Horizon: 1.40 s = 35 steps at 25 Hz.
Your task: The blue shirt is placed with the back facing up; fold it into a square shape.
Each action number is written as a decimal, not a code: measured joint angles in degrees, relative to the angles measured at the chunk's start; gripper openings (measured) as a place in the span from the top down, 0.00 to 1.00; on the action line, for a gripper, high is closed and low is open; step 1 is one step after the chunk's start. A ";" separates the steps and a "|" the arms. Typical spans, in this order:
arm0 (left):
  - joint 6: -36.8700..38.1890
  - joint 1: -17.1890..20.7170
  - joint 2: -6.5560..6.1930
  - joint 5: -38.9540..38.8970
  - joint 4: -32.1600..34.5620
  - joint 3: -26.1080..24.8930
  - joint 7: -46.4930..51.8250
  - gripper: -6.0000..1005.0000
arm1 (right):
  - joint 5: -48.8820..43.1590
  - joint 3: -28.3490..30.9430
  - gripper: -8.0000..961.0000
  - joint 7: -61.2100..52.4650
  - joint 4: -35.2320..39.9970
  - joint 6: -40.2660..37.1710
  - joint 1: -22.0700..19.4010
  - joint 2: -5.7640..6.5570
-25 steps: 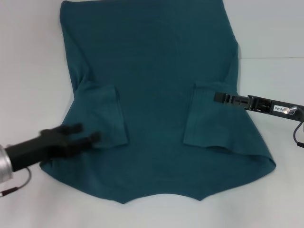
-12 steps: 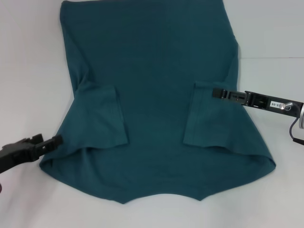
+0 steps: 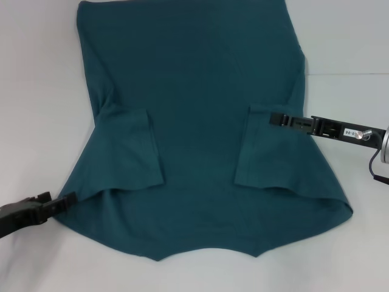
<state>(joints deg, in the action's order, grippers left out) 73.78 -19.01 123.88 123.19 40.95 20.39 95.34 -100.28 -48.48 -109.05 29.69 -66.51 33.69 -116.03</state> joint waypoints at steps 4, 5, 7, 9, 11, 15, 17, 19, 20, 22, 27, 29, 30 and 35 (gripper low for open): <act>-0.03 0.17 0.05 0.32 -0.11 0.05 0.02 0.21 | 0.00 0.15 0.03 0.03 0.00 0.00 -0.03 0.00; -0.04 0.18 0.05 0.63 -0.16 0.15 0.03 0.21 | -0.01 0.17 0.03 0.03 0.00 -0.01 -0.07 0.00; -0.03 0.13 0.05 1.42 -0.24 0.30 0.04 0.21 | -0.01 0.20 0.03 0.03 0.00 -0.01 -0.17 -0.01; 0.20 -0.12 0.04 2.02 -0.28 0.47 0.04 0.21 | 0.00 0.21 0.03 0.03 0.01 -0.02 -0.25 -0.05; 0.70 -0.23 0.04 2.35 -0.29 0.57 0.04 0.21 | 0.00 0.23 0.03 0.03 0.01 -0.03 -0.35 -0.06; 2.67 -0.39 0.06 3.06 -0.36 1.48 0.05 0.21 | 0.17 0.23 0.03 0.02 0.01 -0.03 -0.47 -0.07; 3.68 -0.48 0.06 3.09 -0.36 2.30 0.03 0.21 | 0.19 0.23 0.03 0.02 0.02 -0.03 -0.50 -0.07; 4.53 -0.66 0.06 3.09 -0.34 2.80 -0.02 0.21 | 0.20 0.23 0.03 0.01 0.01 -0.03 -0.50 -0.07; 4.85 -0.78 0.06 3.09 -0.34 2.98 -0.06 0.21 | 0.21 0.23 0.03 0.01 0.01 -0.03 -0.49 -0.07; 5.07 -0.99 0.05 3.09 -0.37 3.24 -0.12 0.21 | 0.25 0.23 0.03 0.00 0.01 -0.03 -0.49 -0.07; 5.10 -1.15 0.05 3.09 -0.39 3.59 -0.08 0.25 | 0.35 0.23 0.03 -0.02 0.01 -0.02 -0.52 -0.07; 5.11 -1.21 0.05 3.09 -0.35 3.60 -0.04 0.27 | 0.35 0.23 0.03 -0.02 0.01 -0.02 -0.53 -0.07; 5.13 -1.25 0.05 3.09 -0.28 3.61 0.00 0.28 | 0.36 0.23 0.03 -0.02 0.01 -0.03 -0.54 -0.07; 5.10 -1.56 -0.01 3.07 -0.04 3.45 0.28 0.33 | 0.36 0.23 0.03 -0.02 0.01 -0.02 -0.55 -0.11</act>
<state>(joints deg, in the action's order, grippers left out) 78.88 -20.57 123.87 126.27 40.91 23.84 95.62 -99.92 -48.25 -109.07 29.71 -66.53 33.13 -116.14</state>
